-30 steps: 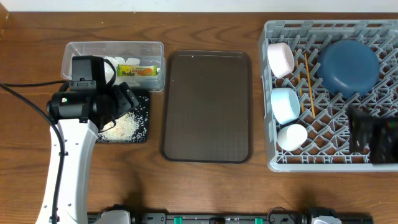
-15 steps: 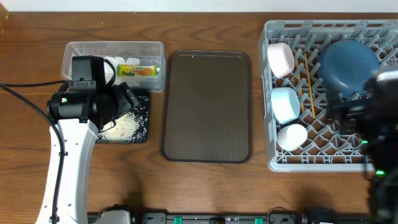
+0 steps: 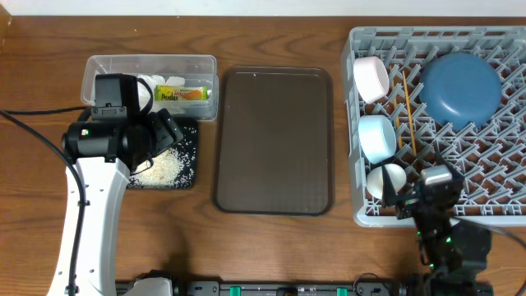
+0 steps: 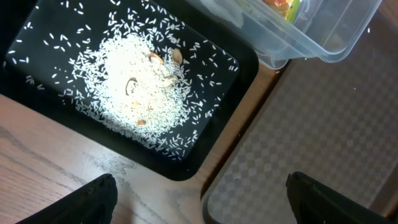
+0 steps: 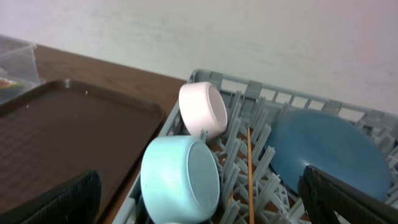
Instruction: Sort waste into correct bins and load items into the dishwasher rack
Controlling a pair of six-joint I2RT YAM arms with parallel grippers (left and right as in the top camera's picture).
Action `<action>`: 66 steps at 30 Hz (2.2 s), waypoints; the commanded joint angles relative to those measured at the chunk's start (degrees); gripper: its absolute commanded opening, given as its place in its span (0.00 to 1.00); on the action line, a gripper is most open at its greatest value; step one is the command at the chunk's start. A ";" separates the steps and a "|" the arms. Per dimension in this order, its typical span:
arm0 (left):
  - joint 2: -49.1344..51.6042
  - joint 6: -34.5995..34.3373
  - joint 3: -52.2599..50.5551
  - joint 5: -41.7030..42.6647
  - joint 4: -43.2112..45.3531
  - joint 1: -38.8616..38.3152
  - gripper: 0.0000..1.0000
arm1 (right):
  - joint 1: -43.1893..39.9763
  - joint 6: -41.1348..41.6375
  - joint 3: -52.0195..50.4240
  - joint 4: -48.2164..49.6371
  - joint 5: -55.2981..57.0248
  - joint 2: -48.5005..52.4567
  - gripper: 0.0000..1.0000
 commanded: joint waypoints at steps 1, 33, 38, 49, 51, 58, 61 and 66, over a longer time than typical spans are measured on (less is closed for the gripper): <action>0.44 0.20 0.39 -0.70 -0.17 0.15 0.90 | 0.94 -0.42 -5.07 2.64 -0.70 -4.72 0.99; 0.44 0.20 0.39 -0.70 -0.17 0.15 0.89 | 1.18 -0.42 -12.02 5.14 0.13 -11.52 0.99; 0.44 0.17 0.39 -0.70 -0.17 0.15 0.89 | 1.18 -0.42 -12.02 5.16 0.13 -11.52 0.99; -6.47 2.99 -2.05 -5.88 -0.04 0.15 0.89 | 1.18 -0.42 -12.02 5.14 0.13 -11.52 0.99; -10.91 2.99 -4.39 -8.09 0.94 0.15 0.89 | 1.18 -0.42 -12.02 5.16 0.13 -11.52 0.99; -28.48 12.44 -20.04 -2.21 22.34 0.15 0.89 | 1.18 -0.42 -12.02 5.14 0.13 -11.52 0.99; -35.95 16.41 -28.50 1.68 33.35 0.15 0.89 | 1.18 -0.42 -12.02 5.14 0.13 -11.52 0.99; -48.02 16.46 -43.39 3.69 48.30 0.13 0.89 | 1.18 -0.42 -12.02 5.14 0.13 -11.52 0.99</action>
